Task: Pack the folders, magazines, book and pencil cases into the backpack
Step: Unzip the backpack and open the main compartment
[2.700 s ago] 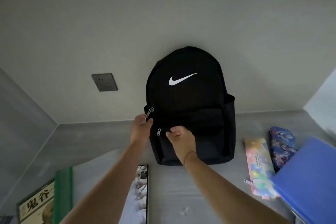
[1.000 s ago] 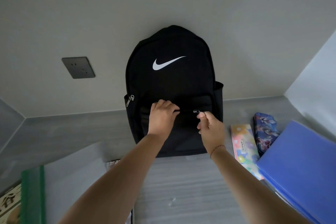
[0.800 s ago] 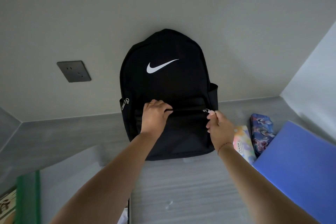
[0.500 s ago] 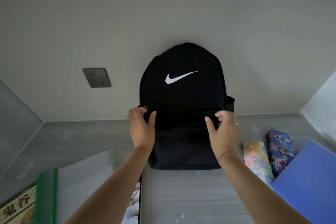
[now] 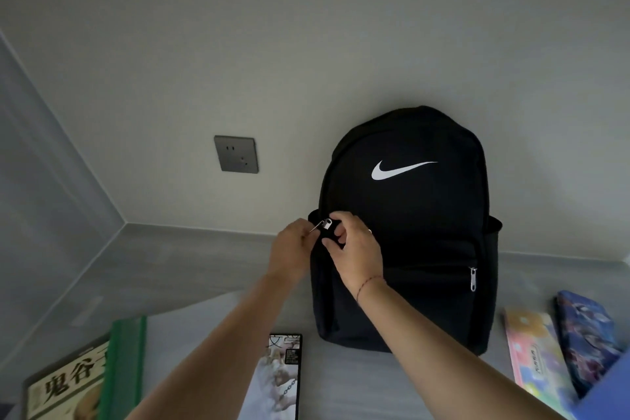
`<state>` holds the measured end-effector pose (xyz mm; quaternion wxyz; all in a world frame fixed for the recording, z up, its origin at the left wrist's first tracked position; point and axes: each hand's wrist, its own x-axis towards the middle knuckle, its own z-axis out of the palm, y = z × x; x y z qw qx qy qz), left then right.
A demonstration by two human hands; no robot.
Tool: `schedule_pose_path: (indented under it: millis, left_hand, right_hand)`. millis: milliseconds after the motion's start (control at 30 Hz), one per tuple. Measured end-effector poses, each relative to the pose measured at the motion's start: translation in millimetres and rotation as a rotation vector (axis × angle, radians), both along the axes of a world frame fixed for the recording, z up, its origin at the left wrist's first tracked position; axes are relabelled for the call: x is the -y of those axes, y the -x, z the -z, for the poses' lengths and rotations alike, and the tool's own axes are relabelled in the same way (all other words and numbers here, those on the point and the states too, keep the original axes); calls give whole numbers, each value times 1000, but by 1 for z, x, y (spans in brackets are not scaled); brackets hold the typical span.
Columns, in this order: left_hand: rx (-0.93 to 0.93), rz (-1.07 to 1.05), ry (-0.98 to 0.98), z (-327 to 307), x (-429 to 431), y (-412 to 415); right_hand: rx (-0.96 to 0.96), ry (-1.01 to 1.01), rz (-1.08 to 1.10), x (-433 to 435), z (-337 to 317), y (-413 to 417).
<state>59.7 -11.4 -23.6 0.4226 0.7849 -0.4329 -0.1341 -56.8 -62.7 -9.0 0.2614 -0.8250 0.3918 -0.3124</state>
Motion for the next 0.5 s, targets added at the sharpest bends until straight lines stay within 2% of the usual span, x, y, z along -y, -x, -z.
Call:
schedule_pose_path:
  millis: [100,233,300,333,400,500]
  left_hand:
    - [80,6,122,-9,-12,-5]
    - [388,57,206,-22,-17,-8]
    - [406,78,257,-32,-18,-4]
    - [333,71,285,-37,-20,-2]
    - [63,28,301,-43,-20,1]
    - [-249,74,211,-42,-12,3]
  right_hand:
    - [-11,133,-5,0,-1,-3]
    - [32,317,-56,1,-6,-11]
    - [59,372,-53,4,-12,-11]
    - [60,389,-55,6,-15,-10]
    - [43,403,-57,8,-18,-5]
    - [14,363,-53,7,-23,2]
